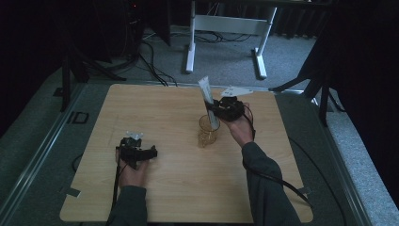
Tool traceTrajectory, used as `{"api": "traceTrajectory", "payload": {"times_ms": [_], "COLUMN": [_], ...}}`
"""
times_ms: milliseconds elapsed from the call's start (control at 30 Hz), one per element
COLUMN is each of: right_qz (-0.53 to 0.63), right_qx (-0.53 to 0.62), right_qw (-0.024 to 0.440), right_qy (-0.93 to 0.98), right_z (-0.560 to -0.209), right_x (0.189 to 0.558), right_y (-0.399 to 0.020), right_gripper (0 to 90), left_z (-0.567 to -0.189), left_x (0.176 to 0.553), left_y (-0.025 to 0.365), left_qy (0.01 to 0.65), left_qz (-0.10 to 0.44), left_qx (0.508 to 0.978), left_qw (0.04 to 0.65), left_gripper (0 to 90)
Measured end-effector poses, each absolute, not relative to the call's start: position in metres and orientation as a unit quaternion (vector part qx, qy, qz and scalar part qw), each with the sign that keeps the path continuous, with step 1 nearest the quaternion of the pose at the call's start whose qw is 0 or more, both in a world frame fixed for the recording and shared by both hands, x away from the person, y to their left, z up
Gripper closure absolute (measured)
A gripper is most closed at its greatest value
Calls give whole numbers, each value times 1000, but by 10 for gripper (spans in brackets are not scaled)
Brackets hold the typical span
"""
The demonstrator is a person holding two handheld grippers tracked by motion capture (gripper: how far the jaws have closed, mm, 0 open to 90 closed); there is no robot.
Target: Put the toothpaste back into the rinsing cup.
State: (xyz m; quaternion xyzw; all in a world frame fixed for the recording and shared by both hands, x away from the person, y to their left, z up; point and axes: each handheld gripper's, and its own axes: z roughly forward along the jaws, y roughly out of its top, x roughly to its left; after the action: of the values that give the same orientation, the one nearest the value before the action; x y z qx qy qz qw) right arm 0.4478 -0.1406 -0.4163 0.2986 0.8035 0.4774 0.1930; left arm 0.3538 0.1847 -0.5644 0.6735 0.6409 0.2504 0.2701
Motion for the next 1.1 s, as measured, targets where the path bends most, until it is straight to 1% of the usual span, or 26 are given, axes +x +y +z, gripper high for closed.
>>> {"api": "traceTrajectory", "payload": {"times_ms": [400, 433, 533, 567, 667, 767, 833, 900, 1100], "right_qz": [435, 429, 416, 408, 427, 456, 462, 456, 447], "right_qx": [288, 286, 281, 278, 285, 297, 304, 317, 373], "right_qw": [183, 181, 171, 184, 192, 197, 208, 209, 211], "right_qy": [833, 837, 848, 850, 837, 816, 807, 805, 785], "right_z": [-441, -443, -449, -450, -447, -436, -430, -428, -439], "right_x": [444, 443, 440, 437, 432, 425, 420, 417, 418], "right_y": [-127, -126, -126, -126, -136, -151, -163, -175, -213], "right_gripper": [733, 719, 589, 587, 490, 437, 411, 396, 385], "left_z": [-564, -564, -564, -564, -564, -565, -565, -565, -564], "left_x": [354, 354, 354, 354, 354, 354, 354, 354, 354], "left_y": [185, 185, 185, 185, 184, 184, 184, 184, 184], "left_qy": [641, 641, 640, 639, 639, 639, 639, 639, 639], "left_qz": [251, 251, 250, 250, 250, 250, 251, 250, 251], "left_qx": [673, 674, 675, 675, 675, 675, 675, 675, 675], "left_qw": [270, 270, 271, 271, 271, 271, 271, 271, 271], "left_gripper": [22, 22, 22, 23, 23, 23, 23, 23, 23]}}
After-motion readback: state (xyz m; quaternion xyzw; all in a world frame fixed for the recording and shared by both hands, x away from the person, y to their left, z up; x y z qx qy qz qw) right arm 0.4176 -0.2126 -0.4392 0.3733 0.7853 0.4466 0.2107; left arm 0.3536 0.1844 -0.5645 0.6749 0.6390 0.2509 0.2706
